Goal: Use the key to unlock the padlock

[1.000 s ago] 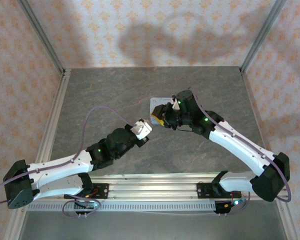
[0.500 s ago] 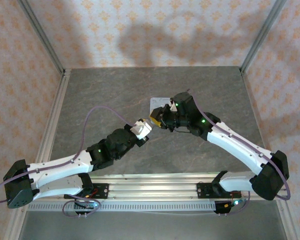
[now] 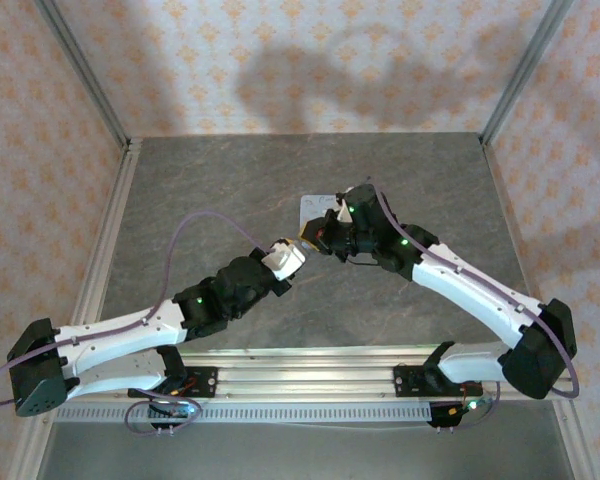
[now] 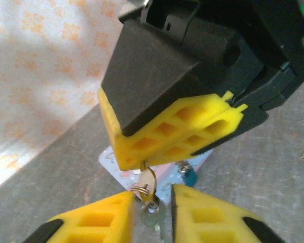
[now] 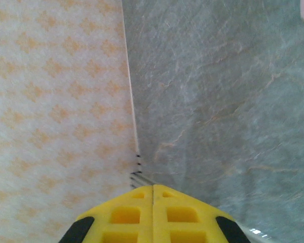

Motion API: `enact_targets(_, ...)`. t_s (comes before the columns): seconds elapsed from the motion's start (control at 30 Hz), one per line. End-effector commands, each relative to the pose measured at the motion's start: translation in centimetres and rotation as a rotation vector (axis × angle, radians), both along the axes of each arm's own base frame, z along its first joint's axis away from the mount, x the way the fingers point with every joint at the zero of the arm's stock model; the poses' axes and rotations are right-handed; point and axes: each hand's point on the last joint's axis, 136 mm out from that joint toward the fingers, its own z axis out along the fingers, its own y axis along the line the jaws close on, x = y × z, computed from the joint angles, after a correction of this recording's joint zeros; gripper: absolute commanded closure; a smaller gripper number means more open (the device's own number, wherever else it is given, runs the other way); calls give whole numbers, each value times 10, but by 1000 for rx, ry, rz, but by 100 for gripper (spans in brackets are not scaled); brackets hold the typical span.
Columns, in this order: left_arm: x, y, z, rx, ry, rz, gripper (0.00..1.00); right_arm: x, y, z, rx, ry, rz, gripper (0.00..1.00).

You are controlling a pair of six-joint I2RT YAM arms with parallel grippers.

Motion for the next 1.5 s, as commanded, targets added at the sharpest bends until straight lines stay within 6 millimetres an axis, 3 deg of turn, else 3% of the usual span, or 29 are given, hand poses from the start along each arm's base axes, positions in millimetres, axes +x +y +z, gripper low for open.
enact_targets(0.0, -12, 6, 0, -71, 109, 5, 57, 1, -8, 42, -81, -302, 97, 100)
enact_targets(0.1, -17, 19, 5, -237, 220, 7, 48, 0, -8, 48, -180, -463, 213, 100)
enact_targets(0.23, -17, 35, 19, -506, 407, -39, 46, -6, 3, 51, -196, -644, 371, 100)
enact_targets(0.37, -18, 32, 36, -646, 528, -130, 46, -16, 15, 60, -114, -817, 475, 100)
enact_targets(0.57, -7, 28, 67, -926, 589, -269, 48, -11, 17, 73, 34, -928, 424, 100)
enact_targets(0.83, 0, 12, 74, -998, 637, -369, 54, 3, 10, 87, 162, -911, 315, 100)
enact_targets(1.2, 7, 14, 82, -1035, 610, -383, 62, -2, 13, 96, 235, -894, 323, 100)
enact_targets(1.37, 6, 16, 86, -1045, 601, -389, 70, -4, 13, 98, 253, -894, 324, 100)
enact_targets(1.47, 6, 17, 87, -1044, 593, -390, 83, -5, 13, 96, 255, -889, 332, 100)
